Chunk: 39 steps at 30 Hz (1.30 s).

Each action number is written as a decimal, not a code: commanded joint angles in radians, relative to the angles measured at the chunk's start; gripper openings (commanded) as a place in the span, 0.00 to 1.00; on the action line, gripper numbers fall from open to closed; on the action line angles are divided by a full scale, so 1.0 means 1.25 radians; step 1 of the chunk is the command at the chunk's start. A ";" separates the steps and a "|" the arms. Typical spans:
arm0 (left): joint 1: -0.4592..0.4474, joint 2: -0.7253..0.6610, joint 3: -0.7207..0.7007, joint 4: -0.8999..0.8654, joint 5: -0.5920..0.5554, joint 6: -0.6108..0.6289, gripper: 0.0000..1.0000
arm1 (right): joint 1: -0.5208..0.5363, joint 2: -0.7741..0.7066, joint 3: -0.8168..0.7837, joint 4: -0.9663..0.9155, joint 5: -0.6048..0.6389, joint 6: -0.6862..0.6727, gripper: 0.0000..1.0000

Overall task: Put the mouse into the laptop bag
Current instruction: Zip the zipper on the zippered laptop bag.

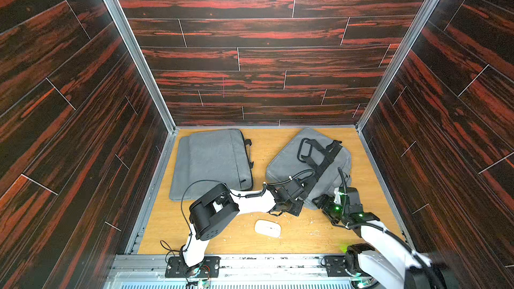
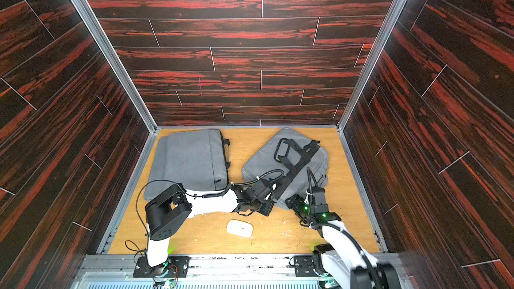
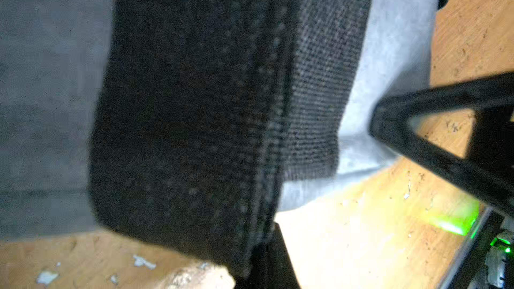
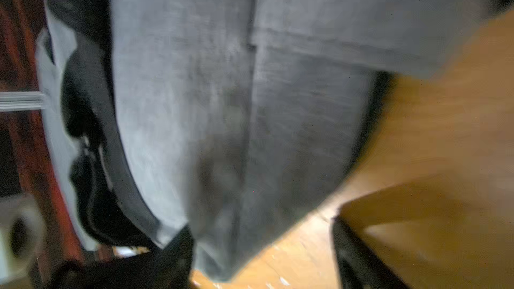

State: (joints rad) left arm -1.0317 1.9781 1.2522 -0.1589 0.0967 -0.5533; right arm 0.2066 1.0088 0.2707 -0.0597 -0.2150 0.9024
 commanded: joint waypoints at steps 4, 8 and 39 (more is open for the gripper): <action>0.003 0.001 0.001 -0.013 -0.038 0.010 0.00 | 0.003 0.075 -0.006 0.078 -0.012 0.033 0.00; 0.028 -0.012 -0.036 -0.019 -0.060 0.013 0.00 | -0.084 0.027 -0.008 0.017 -0.030 -0.009 0.00; 0.173 -0.098 0.089 -0.063 -0.229 0.057 0.68 | -0.481 0.121 0.192 -0.255 -0.064 -0.313 0.35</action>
State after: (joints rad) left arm -0.8349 1.8229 1.3270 -0.2096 -0.1448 -0.5011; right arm -0.3119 1.1717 0.4843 -0.3370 -0.3786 0.5472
